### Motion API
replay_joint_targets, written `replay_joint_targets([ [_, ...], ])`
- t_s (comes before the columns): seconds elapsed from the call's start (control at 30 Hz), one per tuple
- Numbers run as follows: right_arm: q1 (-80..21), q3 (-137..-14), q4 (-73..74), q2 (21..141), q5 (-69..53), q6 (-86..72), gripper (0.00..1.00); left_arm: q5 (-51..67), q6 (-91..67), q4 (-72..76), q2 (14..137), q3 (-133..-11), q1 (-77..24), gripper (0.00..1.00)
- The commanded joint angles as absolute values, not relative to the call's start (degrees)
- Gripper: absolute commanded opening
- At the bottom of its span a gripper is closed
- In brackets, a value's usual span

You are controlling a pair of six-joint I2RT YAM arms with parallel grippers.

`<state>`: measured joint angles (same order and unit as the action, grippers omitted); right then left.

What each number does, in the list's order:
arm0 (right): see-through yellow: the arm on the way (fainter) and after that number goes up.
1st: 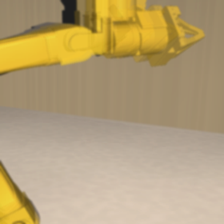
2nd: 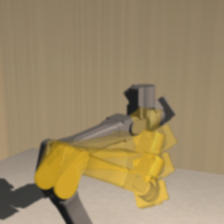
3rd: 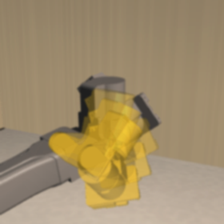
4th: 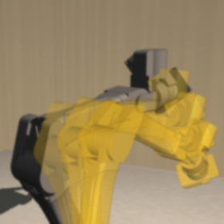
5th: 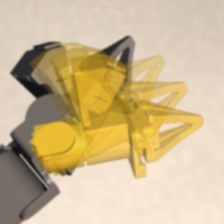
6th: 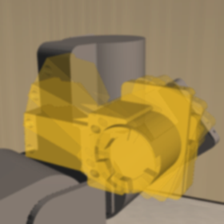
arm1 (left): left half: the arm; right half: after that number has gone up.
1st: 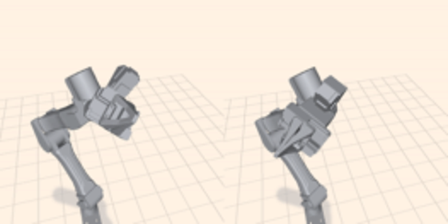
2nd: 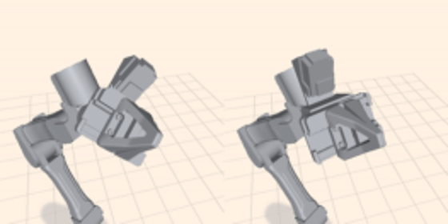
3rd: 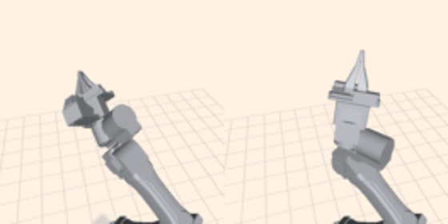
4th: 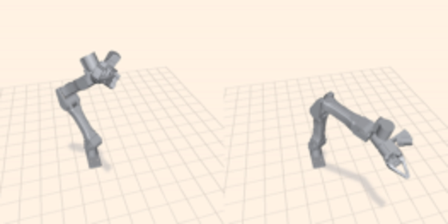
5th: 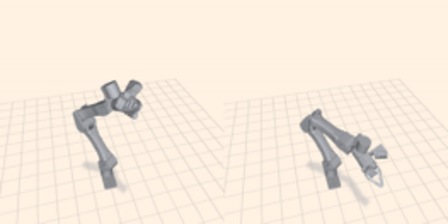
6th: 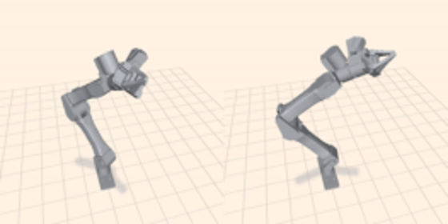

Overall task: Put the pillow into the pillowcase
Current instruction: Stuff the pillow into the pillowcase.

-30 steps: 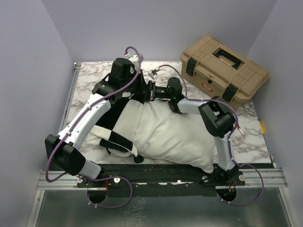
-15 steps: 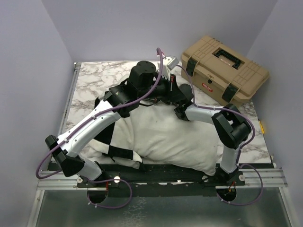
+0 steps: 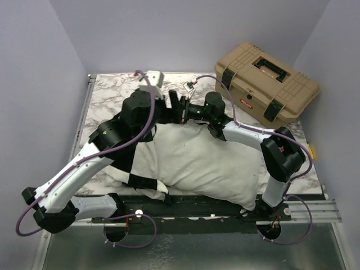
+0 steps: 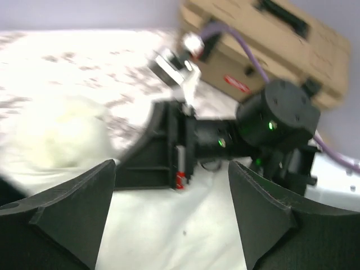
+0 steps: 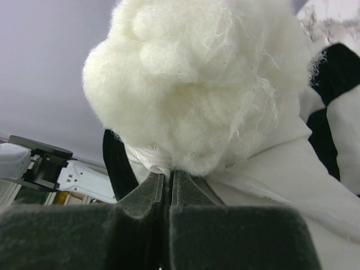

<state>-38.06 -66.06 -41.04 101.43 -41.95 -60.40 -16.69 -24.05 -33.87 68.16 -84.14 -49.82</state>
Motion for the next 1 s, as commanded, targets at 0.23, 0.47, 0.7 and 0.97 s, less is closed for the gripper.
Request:
replay_joint_targets([
  [0.23,-44.8,-68.0,-32.9,110.9,-47.3,-58.8,0.00,-46.0,-25.2,-55.0,69.1,-90.1,-36.7,0.94],
  [0.47,-47.1,-65.0,-29.4,109.1,-43.9,-55.9,0.00,-24.5,-26.5,-52.7,71.4,-82.8,-17.0,0.96],
  [0.7,-47.5,-63.8,-27.1,107.1,-41.6,-54.2,0.00,-10.9,-28.7,-48.8,74.2,-76.4,-7.0,0.87],
  [0.97,-47.4,-69.0,-10.4,99.9,-32.7,-42.9,0.30,3.7,-28.9,-39.4,70.5,-67.2,-6.7,0.28],
])
